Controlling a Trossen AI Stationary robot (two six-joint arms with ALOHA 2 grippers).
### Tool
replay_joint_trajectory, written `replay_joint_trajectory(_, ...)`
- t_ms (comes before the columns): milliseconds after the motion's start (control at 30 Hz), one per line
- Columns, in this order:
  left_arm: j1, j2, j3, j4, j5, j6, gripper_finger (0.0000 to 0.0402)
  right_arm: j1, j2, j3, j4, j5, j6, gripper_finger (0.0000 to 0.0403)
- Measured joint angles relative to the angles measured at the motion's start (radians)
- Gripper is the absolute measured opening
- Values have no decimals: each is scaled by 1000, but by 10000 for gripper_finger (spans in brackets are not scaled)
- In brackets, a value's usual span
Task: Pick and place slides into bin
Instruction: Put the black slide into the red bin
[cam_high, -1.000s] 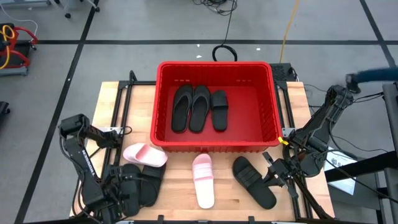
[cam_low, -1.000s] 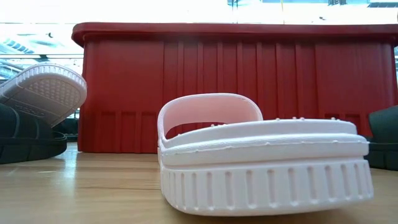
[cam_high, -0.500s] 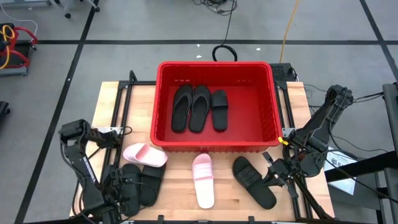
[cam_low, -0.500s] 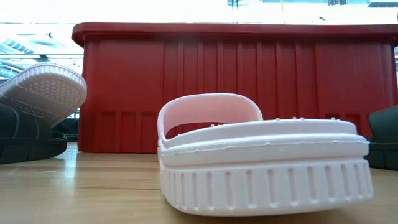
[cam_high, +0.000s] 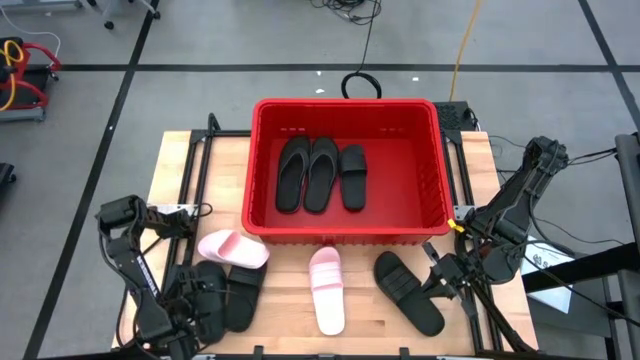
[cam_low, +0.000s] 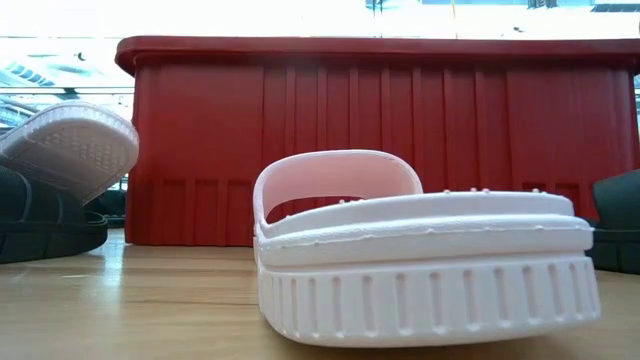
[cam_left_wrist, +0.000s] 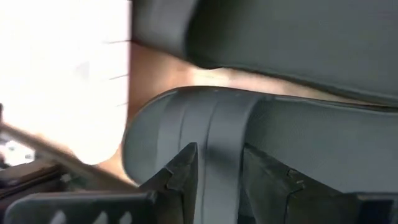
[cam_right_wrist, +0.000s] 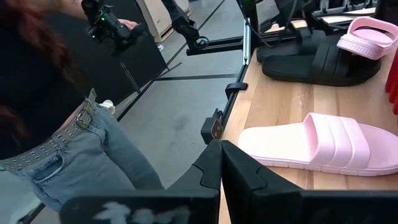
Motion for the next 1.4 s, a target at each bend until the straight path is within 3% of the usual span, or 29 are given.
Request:
replay_joint_trajectory(333,2,0,-1,-109,9,-47,117,0,0,0,0,29,0,0)
replay_joint_trajectory(900,27,0,-89,-123,96,-94,115,0,0,0,0,56,0,0)
replay_joint_trajectory(1000,47,0,-89,-121,105,-95,86,0,0,0,0,56,0,0)
replay_joint_trajectory(1133,77,0,-89,-125,109,-97,15,0,0,0,0,56,0,0)
replay_joint_trajectory(1400,112,-2,-41,-140,101,-99,5,0,0,0,58,105,-2,0)
